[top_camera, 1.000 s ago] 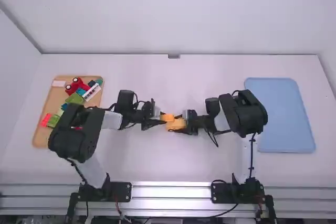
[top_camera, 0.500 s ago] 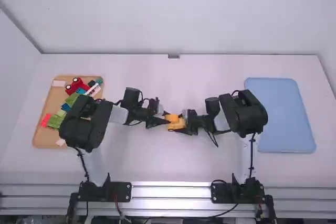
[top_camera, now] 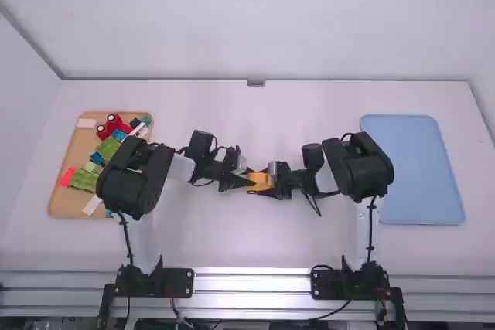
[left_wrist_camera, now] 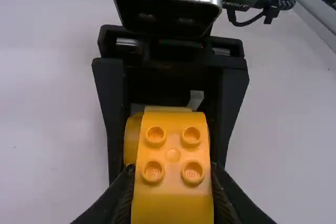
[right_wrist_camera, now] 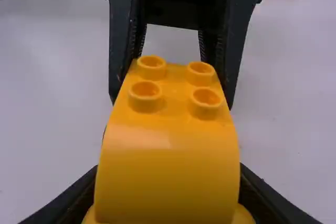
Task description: Assemble lego blocks to make yellow taxi
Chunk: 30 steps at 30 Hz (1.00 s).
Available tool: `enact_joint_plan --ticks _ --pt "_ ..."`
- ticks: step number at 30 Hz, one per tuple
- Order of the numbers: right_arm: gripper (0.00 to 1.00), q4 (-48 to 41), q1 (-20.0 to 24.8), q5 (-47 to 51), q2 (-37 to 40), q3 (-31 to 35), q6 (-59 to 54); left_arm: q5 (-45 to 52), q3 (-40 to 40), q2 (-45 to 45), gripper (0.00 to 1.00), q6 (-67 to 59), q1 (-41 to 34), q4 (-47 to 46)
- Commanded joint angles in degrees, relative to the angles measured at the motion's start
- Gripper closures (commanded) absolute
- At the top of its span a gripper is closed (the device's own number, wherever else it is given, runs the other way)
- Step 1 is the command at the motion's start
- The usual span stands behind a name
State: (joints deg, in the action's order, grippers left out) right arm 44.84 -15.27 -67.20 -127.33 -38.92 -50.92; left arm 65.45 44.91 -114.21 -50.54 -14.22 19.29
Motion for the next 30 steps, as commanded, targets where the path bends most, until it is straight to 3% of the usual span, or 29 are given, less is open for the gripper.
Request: enact_joint_plan --ticks 1,13,30 --pt "0.61 -0.1 -0.1 0.8 -0.5 -0.1 0.1 -0.8 -1.2 -0.6 0.98 0.2 -0.8 -0.5" --pt "0.61 -0.1 -0.2 0.8 -0.5 -0.1 0.1 -12.7 -0.8 -0.6 0.98 4.9 -5.2 -1.1" --pt "0.61 0.0 0.0 1.1 -0.5 -1.2 1.3 -14.6 -4.4 -0.6 0.98 2.3 -5.7 -6.8"
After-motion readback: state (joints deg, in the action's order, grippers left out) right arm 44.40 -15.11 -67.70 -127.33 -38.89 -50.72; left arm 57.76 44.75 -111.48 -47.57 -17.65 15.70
